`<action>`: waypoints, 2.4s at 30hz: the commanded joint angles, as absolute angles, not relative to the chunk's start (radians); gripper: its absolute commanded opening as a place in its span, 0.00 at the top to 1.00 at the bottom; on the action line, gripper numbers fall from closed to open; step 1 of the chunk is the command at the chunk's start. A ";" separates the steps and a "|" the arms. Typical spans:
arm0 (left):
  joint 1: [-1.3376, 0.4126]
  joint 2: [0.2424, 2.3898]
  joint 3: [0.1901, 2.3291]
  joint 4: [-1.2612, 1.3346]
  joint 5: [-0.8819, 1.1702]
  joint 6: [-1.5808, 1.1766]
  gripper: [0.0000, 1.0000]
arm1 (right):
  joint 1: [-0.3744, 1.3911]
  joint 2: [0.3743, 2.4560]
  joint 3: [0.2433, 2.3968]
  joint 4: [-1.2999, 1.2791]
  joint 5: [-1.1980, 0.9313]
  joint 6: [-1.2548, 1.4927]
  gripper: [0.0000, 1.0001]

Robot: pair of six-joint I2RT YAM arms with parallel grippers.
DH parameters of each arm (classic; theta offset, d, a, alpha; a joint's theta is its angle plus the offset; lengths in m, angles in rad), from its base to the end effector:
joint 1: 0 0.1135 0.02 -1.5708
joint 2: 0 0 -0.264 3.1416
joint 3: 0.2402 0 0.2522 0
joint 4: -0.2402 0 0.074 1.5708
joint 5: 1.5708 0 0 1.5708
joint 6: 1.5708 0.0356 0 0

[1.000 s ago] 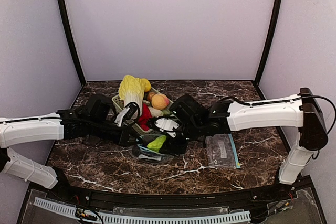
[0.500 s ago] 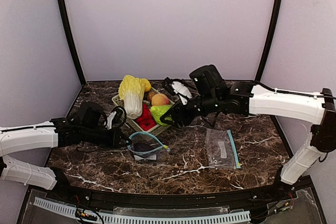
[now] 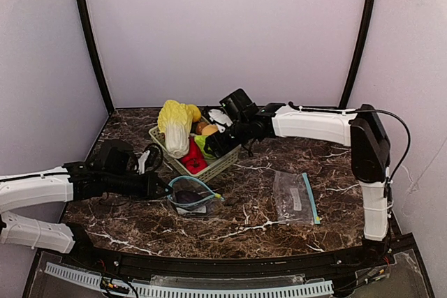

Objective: Place the food in the zip-top bag and seal the zipper
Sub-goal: Place the fake fruit in the bin, then pass from the left arm to the right, then zip the zipper of the food storage bag.

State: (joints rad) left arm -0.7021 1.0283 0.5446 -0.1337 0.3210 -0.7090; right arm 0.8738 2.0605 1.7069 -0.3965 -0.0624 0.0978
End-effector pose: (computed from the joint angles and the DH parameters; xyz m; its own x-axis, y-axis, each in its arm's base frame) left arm 0.1579 -0.1483 0.2164 -0.8624 -0.0797 -0.5000 0.3265 0.6672 -0.6695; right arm 0.3031 0.3656 0.2433 -0.5131 -0.4611 -0.7240 -0.7480 0.6538 0.1137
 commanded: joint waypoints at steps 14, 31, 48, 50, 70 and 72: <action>-0.698 0.956 0.491 -0.101 0.282 -0.805 0.99 | 0.856 1.576 1.193 -0.237 -0.369 0.061 0.13; -0.698 0.972 0.513 -0.123 0.298 -0.801 0.99 | 1.073 1.565 1.009 -0.168 -0.255 0.127 0.52; -0.697 0.971 0.510 -0.128 0.300 -0.803 0.99 | 1.090 1.660 1.106 -0.167 -0.213 0.085 0.75; -0.698 0.971 0.509 -0.129 0.300 -0.802 0.99 | 1.090 1.665 1.112 -0.165 -0.216 0.080 0.83; -0.733 0.941 0.843 -0.226 0.367 -0.101 0.17 | 1.091 1.576 1.055 -0.118 -0.307 0.042 1.00; -0.780 0.961 0.815 -0.126 0.424 -0.059 0.18 | 1.090 1.560 1.040 -0.097 -0.311 0.047 1.00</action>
